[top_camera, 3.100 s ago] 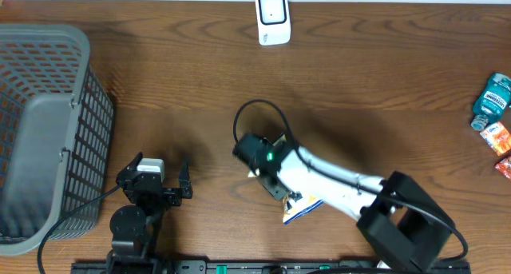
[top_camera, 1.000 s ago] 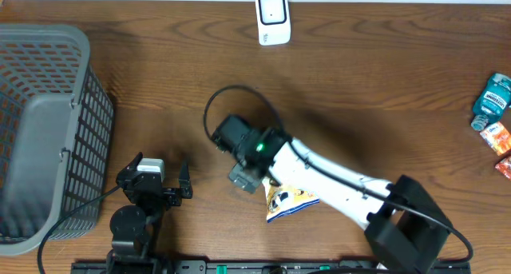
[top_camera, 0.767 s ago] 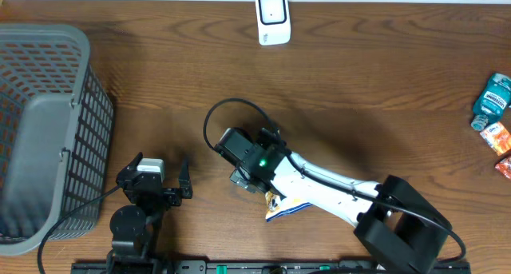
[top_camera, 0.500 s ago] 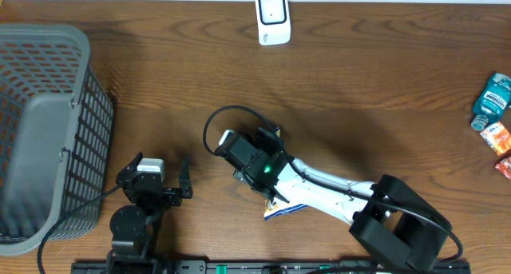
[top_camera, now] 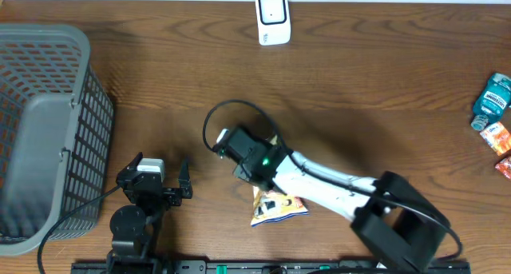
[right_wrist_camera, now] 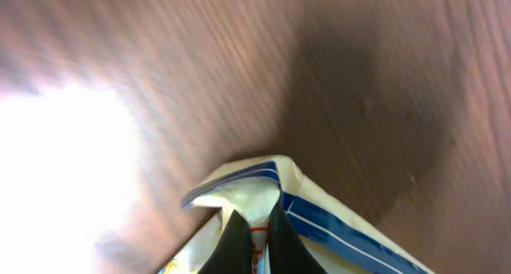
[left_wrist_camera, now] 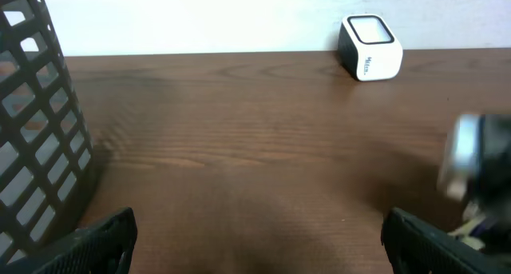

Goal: Scan the item barcode

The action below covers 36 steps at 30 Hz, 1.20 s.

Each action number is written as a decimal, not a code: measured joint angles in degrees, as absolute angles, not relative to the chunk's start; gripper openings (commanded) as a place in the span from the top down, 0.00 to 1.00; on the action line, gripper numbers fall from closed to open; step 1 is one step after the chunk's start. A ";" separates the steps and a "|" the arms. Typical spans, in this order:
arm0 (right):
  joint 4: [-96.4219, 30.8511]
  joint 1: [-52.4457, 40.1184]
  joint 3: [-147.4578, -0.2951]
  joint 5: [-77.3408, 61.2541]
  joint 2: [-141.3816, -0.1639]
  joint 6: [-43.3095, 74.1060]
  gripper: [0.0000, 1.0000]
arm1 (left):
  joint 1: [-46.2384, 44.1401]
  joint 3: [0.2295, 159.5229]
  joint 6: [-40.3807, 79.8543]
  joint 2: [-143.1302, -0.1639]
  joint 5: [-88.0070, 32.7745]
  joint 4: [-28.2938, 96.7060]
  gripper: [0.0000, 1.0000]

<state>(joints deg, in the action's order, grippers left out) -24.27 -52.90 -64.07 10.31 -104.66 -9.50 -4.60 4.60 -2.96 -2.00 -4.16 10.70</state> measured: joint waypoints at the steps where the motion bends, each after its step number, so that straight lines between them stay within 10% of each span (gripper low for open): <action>1: -25.45 -52.31 -64.95 8.32 -103.72 -9.39 0.99 | -4.60 4.60 -2.96 -2.00 -4.16 10.72 0.02; 19: -40.58 -28.64 -69.89 -50.76 -94.35 -23.66 0.99 | -4.60 4.60 -2.96 -2.00 -4.16 10.72 0.02; 26: -23.46 -23.16 -69.56 -74.06 -101.82 -3.01 0.99 | -4.60 4.60 -2.96 -2.00 -4.19 10.72 0.02; 36: -30.61 -20.71 -69.43 -75.96 -102.39 5.13 0.99 | -4.60 4.60 -2.96 -2.00 -4.16 10.72 0.02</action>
<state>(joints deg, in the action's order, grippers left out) -30.61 -20.71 -69.43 -75.96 -102.39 5.13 -4.60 4.60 -2.96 -2.00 -4.16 10.72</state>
